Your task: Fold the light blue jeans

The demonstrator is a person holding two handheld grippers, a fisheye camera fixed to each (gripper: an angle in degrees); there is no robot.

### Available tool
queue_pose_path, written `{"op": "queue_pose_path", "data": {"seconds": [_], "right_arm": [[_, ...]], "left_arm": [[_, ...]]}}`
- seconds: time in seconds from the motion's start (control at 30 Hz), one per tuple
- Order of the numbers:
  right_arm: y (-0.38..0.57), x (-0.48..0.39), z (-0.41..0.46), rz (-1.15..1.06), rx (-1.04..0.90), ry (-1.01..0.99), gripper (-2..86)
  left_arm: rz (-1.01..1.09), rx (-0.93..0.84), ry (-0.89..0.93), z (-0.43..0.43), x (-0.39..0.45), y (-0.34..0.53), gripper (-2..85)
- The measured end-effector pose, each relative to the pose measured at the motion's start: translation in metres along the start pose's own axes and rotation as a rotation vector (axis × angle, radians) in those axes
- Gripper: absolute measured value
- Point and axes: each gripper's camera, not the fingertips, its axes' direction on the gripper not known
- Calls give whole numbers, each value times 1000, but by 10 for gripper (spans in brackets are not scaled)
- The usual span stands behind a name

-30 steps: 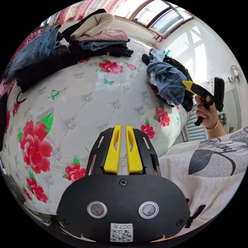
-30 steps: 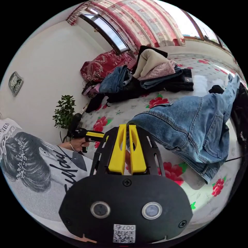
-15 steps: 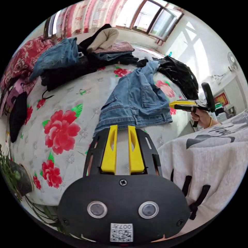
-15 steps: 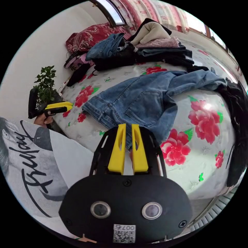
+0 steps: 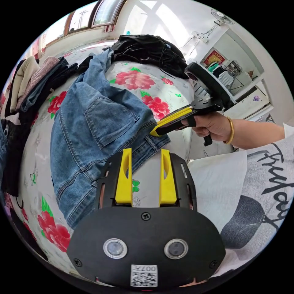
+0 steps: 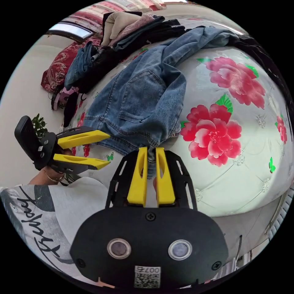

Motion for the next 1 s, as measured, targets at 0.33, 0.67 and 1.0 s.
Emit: {"op": "queue_pose_path", "data": {"seconds": [0.33,0.67,1.0], "right_arm": [[-24,-146,-8,-616,-51,-627,10],[-42,-190,26,-802,-263,-489,49],[-135,35,-74,-51,289,-109,95]], "left_arm": [[-400,143,-157,-87,-9,152,-3],[-634,401,-127,-183,-8,240,121],[-453,74,-21,-77,-5,93,143]]}}
